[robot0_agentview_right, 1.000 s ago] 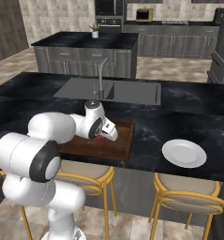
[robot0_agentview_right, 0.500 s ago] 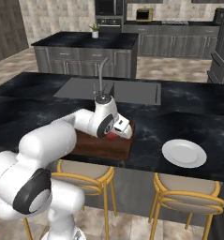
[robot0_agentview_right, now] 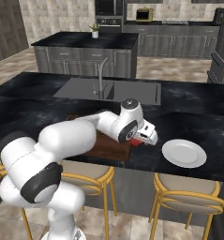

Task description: Create a steak meal by picking up the steak and asparagus from the tray and placing them on the plate. Leave the kebab skewer on the tray.

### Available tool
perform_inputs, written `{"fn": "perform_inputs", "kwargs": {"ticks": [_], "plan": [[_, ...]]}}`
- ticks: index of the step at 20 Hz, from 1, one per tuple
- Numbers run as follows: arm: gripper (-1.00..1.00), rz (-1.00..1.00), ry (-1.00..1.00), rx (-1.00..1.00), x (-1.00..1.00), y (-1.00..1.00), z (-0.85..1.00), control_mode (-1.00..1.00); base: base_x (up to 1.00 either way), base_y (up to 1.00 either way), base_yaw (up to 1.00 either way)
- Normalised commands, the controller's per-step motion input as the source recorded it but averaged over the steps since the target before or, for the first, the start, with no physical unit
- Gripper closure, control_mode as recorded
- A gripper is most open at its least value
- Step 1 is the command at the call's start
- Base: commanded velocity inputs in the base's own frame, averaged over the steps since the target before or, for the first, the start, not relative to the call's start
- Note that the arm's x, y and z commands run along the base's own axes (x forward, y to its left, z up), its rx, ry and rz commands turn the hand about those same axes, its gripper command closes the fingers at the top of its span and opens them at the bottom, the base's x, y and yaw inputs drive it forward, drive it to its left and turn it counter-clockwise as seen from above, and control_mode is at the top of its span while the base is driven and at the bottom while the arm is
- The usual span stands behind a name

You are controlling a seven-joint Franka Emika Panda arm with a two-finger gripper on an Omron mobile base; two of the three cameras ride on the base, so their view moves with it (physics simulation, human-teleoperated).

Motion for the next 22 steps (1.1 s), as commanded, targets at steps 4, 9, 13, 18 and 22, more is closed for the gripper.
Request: {"fn": "perform_inputs", "kwargs": {"ticks": [4, 9, 13, 18, 22], "plan": [[1.00, 0.00, 0.07, 0.00, 0.00, -1.00, -0.05, -1.00, 0.00, 0.00, 0.00], [1.00, 0.00, 0.04, 0.00, 0.00, -0.96, -0.06, -1.00, 0.00, 0.00, 0.00], [1.00, 0.00, 0.02, 0.00, 0.02, -0.78, -0.14, -1.00, 0.00, 0.00, 0.00], [1.00, 0.00, 0.00, 0.00, 0.09, -0.40, -0.32, -1.00, 0.00, 0.00, 0.00], [1.00, 0.00, 0.00, 0.00, 0.12, -0.10, -0.40, -1.00, 0.00, 0.00, 0.00]]}}
